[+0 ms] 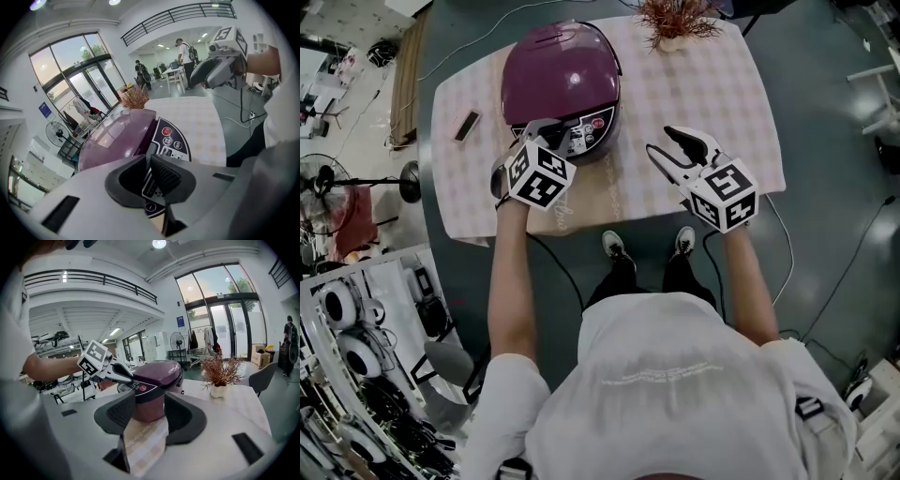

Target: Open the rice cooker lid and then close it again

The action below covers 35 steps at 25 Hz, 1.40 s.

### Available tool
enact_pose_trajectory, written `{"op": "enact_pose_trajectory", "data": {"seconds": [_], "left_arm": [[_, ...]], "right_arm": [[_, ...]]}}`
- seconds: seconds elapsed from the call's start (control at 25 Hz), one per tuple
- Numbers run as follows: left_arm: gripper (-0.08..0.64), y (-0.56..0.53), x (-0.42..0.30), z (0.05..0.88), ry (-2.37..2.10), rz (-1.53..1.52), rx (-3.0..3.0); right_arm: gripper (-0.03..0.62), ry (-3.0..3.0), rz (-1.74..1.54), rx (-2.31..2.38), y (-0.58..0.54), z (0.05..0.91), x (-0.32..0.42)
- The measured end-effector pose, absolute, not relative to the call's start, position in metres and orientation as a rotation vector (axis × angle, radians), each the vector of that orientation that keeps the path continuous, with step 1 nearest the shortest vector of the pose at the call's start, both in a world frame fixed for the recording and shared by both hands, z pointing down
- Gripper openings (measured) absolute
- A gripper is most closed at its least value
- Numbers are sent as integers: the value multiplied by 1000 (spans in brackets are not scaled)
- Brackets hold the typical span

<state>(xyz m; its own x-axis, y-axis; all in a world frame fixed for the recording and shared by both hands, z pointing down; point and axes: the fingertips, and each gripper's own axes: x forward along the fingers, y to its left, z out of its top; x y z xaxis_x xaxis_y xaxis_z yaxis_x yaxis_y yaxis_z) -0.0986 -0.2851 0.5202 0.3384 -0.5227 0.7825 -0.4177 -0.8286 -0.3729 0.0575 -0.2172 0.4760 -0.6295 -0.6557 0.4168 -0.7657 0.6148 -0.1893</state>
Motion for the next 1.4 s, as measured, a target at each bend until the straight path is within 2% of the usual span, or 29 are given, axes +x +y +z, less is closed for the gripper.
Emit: {"op": "enact_pose_trajectory", "data": {"seconds": [0.8,1.2,1.36,1.4], "left_arm": [[37,-287,-96,526,910,-1563,-2414],[38,-288,-97,524,994,-1530,-2473],[63,-293,-99,521,1148,-1408,-2519],[100,-295,-102,518,1211,-1360,-2507]], "right_arm": [[209,-2529,456,1125,-217,468,80],[207,-2561,348,1143,-220,431,89],[204,-2576,280,1167,-226,412,99],[204,-2583,261,1170,-228,406,99]]}}
